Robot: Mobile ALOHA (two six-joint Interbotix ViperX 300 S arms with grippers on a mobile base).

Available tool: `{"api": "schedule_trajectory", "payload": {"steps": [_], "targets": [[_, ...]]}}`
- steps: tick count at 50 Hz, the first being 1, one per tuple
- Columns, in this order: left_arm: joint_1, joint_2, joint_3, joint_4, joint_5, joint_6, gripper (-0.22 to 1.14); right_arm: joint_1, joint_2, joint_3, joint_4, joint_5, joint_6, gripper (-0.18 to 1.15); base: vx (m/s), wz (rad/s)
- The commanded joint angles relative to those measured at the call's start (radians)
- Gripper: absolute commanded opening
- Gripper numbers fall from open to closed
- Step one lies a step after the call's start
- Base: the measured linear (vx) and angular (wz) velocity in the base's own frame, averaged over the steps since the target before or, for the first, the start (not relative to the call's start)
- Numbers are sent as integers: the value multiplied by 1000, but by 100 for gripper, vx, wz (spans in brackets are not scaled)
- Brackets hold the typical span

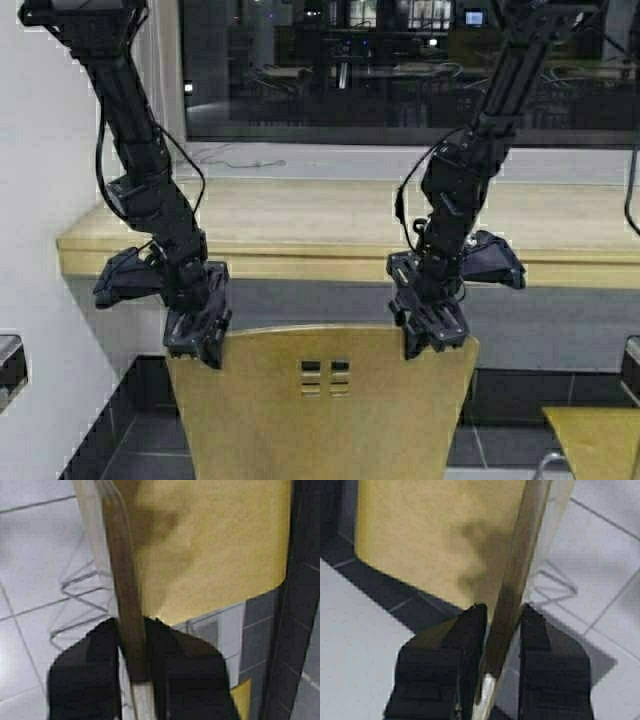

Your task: Push the chairs under the table

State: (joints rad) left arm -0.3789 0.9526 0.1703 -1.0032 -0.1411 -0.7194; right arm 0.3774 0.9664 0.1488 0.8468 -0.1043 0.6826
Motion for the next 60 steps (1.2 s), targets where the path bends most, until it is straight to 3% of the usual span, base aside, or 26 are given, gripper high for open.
{"api": "schedule_trajectory", "payload": {"steps": [1,44,60], "targets": [[-3,-6,-38,11,-11,29,40,21,12,2,-6,-3,-12,36,20,6],[-3,-103,63,25,21,69,40,55,-77,156,-8,-11,-28,36,24,1],[-8,-91,38,26,20,67,40,54,-74,149,-8,-55,-23,36,23,-1]]}}
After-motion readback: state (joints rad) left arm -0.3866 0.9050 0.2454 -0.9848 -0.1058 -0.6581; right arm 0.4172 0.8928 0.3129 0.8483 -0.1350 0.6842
